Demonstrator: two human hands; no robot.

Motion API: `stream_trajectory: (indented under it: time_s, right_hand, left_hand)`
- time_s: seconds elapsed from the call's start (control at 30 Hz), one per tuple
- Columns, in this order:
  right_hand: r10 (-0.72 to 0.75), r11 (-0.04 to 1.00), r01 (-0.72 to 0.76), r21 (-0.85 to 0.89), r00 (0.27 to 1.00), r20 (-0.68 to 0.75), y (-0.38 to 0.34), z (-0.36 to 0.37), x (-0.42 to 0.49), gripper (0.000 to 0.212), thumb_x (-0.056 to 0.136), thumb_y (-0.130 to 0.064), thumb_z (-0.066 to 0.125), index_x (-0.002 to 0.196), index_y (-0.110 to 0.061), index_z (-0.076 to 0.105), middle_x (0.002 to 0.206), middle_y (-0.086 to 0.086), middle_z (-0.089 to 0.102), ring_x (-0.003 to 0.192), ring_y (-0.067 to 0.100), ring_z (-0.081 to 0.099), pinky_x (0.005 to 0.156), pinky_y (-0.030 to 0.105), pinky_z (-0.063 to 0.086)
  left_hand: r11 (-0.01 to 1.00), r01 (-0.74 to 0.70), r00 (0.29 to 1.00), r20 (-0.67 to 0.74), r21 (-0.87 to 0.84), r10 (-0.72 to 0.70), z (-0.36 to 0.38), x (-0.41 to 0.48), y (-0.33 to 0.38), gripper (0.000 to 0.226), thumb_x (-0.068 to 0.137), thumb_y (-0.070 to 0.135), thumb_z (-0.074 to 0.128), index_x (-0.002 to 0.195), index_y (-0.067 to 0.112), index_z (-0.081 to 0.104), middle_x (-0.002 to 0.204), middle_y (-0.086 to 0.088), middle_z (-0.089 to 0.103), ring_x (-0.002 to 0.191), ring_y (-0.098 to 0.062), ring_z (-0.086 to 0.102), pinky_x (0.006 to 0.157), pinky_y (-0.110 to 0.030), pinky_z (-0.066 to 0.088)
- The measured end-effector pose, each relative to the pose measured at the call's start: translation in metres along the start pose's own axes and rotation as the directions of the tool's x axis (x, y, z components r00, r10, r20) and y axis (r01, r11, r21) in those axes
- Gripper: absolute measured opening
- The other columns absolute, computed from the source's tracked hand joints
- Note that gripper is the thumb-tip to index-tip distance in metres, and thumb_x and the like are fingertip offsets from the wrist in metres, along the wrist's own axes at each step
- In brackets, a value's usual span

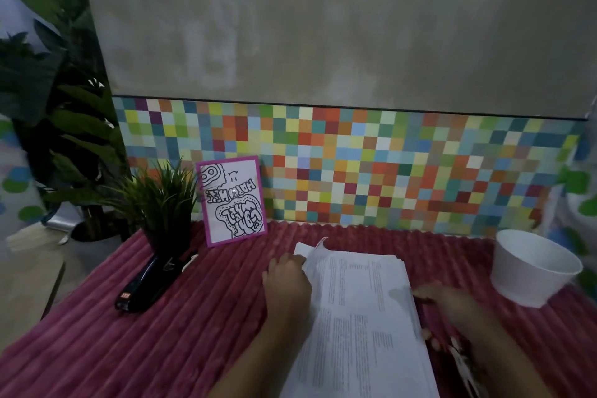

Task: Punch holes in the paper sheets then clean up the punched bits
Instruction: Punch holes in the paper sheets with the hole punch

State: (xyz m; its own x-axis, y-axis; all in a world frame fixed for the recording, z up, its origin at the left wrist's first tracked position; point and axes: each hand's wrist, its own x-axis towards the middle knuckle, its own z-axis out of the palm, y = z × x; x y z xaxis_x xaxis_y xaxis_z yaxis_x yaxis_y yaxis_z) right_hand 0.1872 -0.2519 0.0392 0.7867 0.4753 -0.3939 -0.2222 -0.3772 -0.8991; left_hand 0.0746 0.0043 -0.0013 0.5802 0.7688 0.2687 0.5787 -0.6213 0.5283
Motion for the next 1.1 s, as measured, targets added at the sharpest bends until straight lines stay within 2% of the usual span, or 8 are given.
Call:
stream_trajectory:
  time_s: [0.07, 0.17, 0.27, 0.4, 0.63, 0.8, 0.9, 1.1]
  right_hand:
    - [-0.013, 0.998, 0.016, 0.061, 0.999, -0.044, -0.024, 0.031, -0.001, 0.035, 0.085, -0.021, 0.064, 0.099, 0.011, 0.064, 0.057, 0.027, 0.061, 0.036, 0.027, 0.051, 0.041, 0.026, 0.04]
    - [-0.102, 0.977, 0.106, 0.186, 0.994, -0.033, -0.033, 0.036, -0.007, 0.034, 0.086, -0.022, 0.062, 0.101, 0.009, 0.061, 0.065, 0.027, 0.064, 0.041, 0.028, 0.055, 0.045, 0.03, 0.045]
    - [-0.095, 0.97, 0.086, 0.227, 0.995, 0.028, -0.041, 0.037, -0.014, 0.025, 0.087, -0.016, 0.061, 0.101, 0.004, 0.056, 0.069, 0.028, 0.062, 0.038, 0.027, 0.057, 0.038, 0.026, 0.047]
    - [-0.182, 0.959, 0.148, 0.242, 0.975, 0.124, -0.064, 0.04, -0.036, 0.028, 0.077, -0.022, 0.061, 0.094, -0.001, 0.055, 0.064, 0.029, 0.064, 0.041, 0.028, 0.057, 0.039, 0.027, 0.046]
    - [-0.482, 0.782, 0.483, 0.394, 0.869, -0.109, -0.082, 0.046, -0.058, 0.005, 0.087, -0.013, 0.057, 0.087, -0.008, 0.057, 0.063, 0.022, 0.062, 0.047, 0.026, 0.058, 0.05, 0.032, 0.044]
    - [-0.425, 0.795, 0.441, 0.417, 0.895, -0.135, -0.051, 0.054, -0.039, 0.006, 0.09, -0.002, 0.052, 0.091, -0.005, 0.057, 0.06, 0.015, 0.063, 0.047, 0.022, 0.059, 0.04, 0.026, 0.045]
    - [-0.421, 0.8, 0.439, 0.41, 0.897, -0.138, -0.038, 0.052, -0.03, 0.008, 0.09, 0.0, 0.051, 0.092, -0.004, 0.058, 0.061, 0.013, 0.064, 0.049, 0.021, 0.061, 0.042, 0.025, 0.046]
    - [-0.491, 0.721, 0.47, 0.509, 0.865, -0.104, -0.035, 0.049, -0.029, 0.01, 0.087, -0.003, 0.051, 0.084, -0.005, 0.061, 0.072, 0.029, 0.054, 0.055, 0.027, 0.056, 0.045, 0.026, 0.047]
  left_hand:
    - [0.999, -0.041, 0.998, -0.046, -0.009, 0.041, -0.006, 0.001, 0.001, 0.03, 0.097, 0.012, 0.044, 0.121, 0.024, 0.059, 0.118, 0.003, 0.064, 0.114, -0.021, 0.054, 0.098, -0.034, 0.04]
    - [0.943, -0.138, 0.99, -0.048, -0.303, 0.13, -0.021, 0.002, 0.0, 0.019, 0.101, 0.019, 0.043, 0.116, 0.017, 0.054, 0.109, 0.0, 0.067, 0.102, -0.019, 0.063, 0.09, -0.035, 0.05]
    - [0.774, -0.163, 0.986, -0.074, -0.612, 0.15, -0.045, 0.006, 0.001, 0.012, 0.099, 0.015, 0.05, 0.11, 0.016, 0.054, 0.108, 0.003, 0.064, 0.102, -0.02, 0.062, 0.083, -0.033, 0.051]
    - [0.465, -0.188, 0.982, -0.173, -0.865, 0.075, -0.097, 0.005, 0.025, 0.019, 0.097, 0.009, 0.052, 0.111, 0.021, 0.056, 0.114, 0.003, 0.067, 0.109, -0.014, 0.064, 0.096, -0.04, 0.051]
    - [0.343, -0.386, 0.923, -0.354, -0.856, 0.153, -0.145, -0.014, 0.058, 0.03, 0.097, 0.018, 0.057, 0.125, 0.028, 0.051, 0.124, 0.013, 0.064, 0.117, -0.009, 0.06, 0.097, -0.039, 0.052]
    - [0.402, -0.28, 0.96, -0.251, -0.872, 0.123, -0.114, -0.02, 0.048, 0.035, 0.096, 0.017, 0.058, 0.124, 0.036, 0.052, 0.121, 0.022, 0.063, 0.117, 0.001, 0.059, 0.095, -0.021, 0.05]
    - [0.428, -0.212, 0.977, -0.194, -0.879, 0.087, -0.104, -0.017, 0.041, 0.032, 0.094, 0.015, 0.06, 0.123, 0.031, 0.057, 0.117, 0.02, 0.067, 0.11, 0.002, 0.062, 0.095, -0.026, 0.053]
    - [0.3, -0.111, 0.99, -0.08, -0.947, 0.114, -0.115, -0.005, 0.05, 0.025, 0.091, 0.017, 0.064, 0.114, 0.024, 0.066, 0.112, 0.009, 0.073, 0.103, -0.011, 0.069, 0.085, -0.031, 0.056]
